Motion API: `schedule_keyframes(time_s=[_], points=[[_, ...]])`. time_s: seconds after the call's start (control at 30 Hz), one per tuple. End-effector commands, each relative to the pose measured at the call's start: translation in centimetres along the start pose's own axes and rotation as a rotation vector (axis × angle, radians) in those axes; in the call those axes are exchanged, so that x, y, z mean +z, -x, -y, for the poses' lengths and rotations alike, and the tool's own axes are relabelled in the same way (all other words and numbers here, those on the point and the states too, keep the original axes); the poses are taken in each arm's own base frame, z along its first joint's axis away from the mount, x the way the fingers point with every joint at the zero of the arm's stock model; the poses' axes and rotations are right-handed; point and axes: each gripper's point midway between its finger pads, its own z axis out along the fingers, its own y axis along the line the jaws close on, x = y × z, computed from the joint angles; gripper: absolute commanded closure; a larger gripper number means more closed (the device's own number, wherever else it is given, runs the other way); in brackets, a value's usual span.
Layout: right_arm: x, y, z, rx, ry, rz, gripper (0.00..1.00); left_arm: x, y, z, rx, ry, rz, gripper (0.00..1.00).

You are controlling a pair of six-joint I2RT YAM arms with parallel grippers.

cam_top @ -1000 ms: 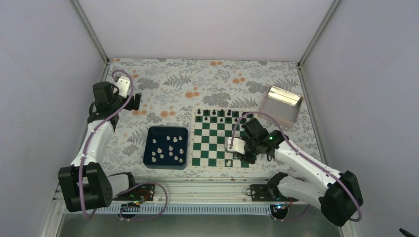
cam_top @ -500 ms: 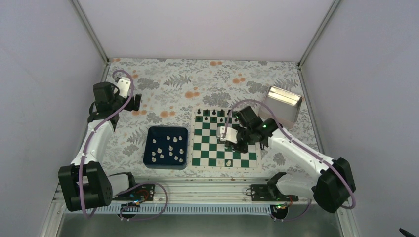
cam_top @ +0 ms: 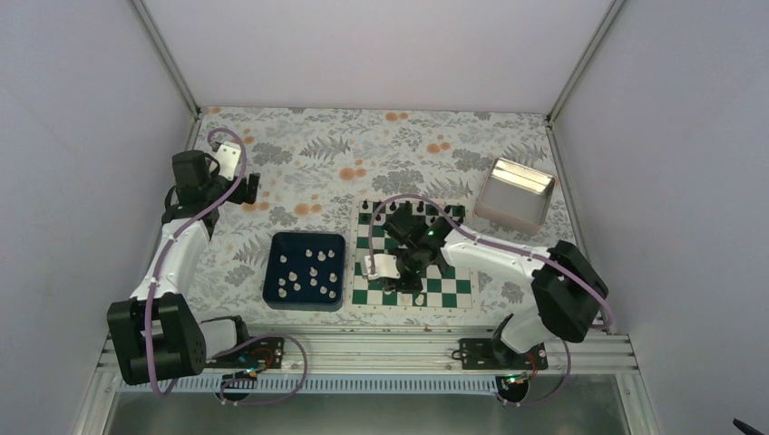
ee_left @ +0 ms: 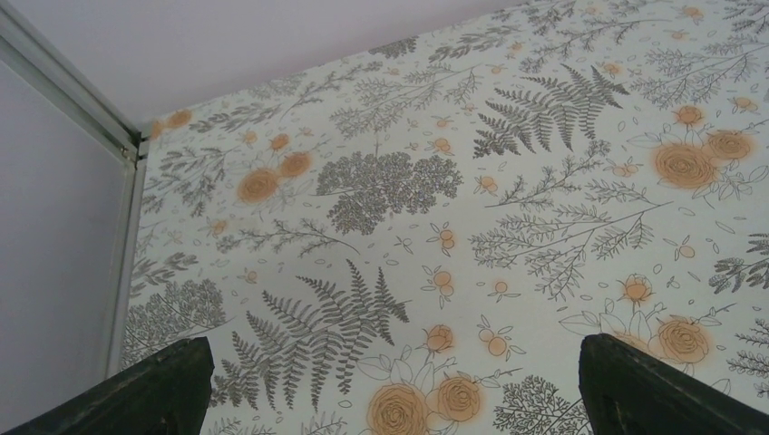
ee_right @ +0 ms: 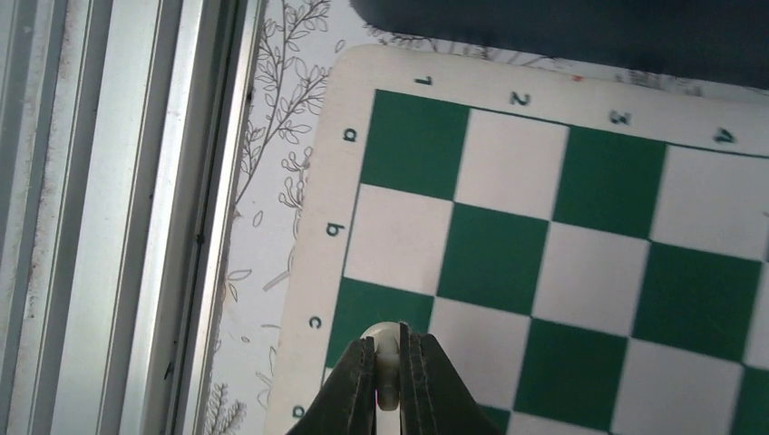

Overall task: Set up the chess pieces on the board
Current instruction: Place the chess piece on the chessboard.

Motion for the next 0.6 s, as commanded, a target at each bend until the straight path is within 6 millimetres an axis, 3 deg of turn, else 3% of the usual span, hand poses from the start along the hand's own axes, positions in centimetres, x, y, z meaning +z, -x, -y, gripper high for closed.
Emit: schedule_keyframes(time_s=[0.0,0.37,0.57], points=[[1.1,2.2,0.1,-0.041,0.019,0.041,0.96,0.2,0.5,-0.3,0.010,-0.003,0.016,0.00],[3.7,4.1,0.1,-0.083,0.057,0.053,0.96,0.3,0.4,0.0,0.011,-0.019,0.015,0.00],[4.6,3.5,-0.1,-0.067,0.082,0.022,0.96,0.4,0.4,0.2,0.012,-0.029,0.017,0.00]])
